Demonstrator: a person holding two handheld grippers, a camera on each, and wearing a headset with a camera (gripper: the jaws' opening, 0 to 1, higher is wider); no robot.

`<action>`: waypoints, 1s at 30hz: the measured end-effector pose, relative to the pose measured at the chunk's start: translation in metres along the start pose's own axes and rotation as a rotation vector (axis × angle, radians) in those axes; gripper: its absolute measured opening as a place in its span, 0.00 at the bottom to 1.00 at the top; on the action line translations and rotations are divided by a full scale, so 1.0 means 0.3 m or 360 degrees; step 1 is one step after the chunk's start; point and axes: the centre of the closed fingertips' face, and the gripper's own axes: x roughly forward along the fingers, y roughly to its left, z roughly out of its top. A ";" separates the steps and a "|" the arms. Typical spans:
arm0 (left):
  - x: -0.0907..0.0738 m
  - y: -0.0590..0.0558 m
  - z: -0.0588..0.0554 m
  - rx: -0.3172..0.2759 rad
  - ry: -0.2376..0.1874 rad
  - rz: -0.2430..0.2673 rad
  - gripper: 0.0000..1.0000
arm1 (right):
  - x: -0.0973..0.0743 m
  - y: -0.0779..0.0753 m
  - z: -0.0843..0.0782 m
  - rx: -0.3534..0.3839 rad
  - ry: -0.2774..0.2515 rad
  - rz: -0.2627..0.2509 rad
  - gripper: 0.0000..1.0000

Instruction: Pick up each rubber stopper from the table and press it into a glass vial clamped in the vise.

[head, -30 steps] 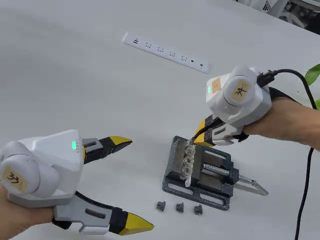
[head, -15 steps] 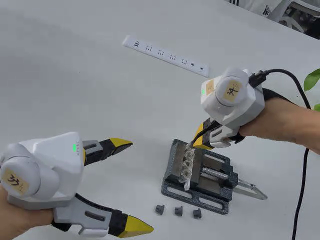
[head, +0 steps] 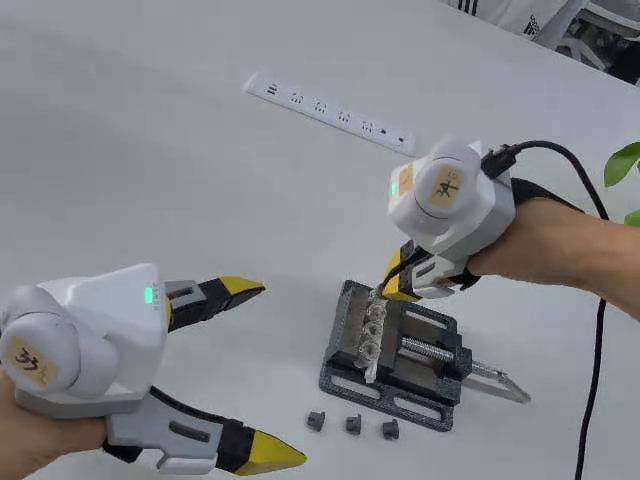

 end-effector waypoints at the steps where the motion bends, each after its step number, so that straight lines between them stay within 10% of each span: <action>1: 0.000 0.000 0.000 0.0001 0.0000 0.0000 0.94 | 0.001 -0.002 0.001 0.0014 0.0001 0.0004 0.00; 30: 0.005 0.004 0.013 0.0010 -0.0007 0.0008 0.93 | 0.015 -0.004 -0.002 -0.0030 0.0064 -0.0061 0.00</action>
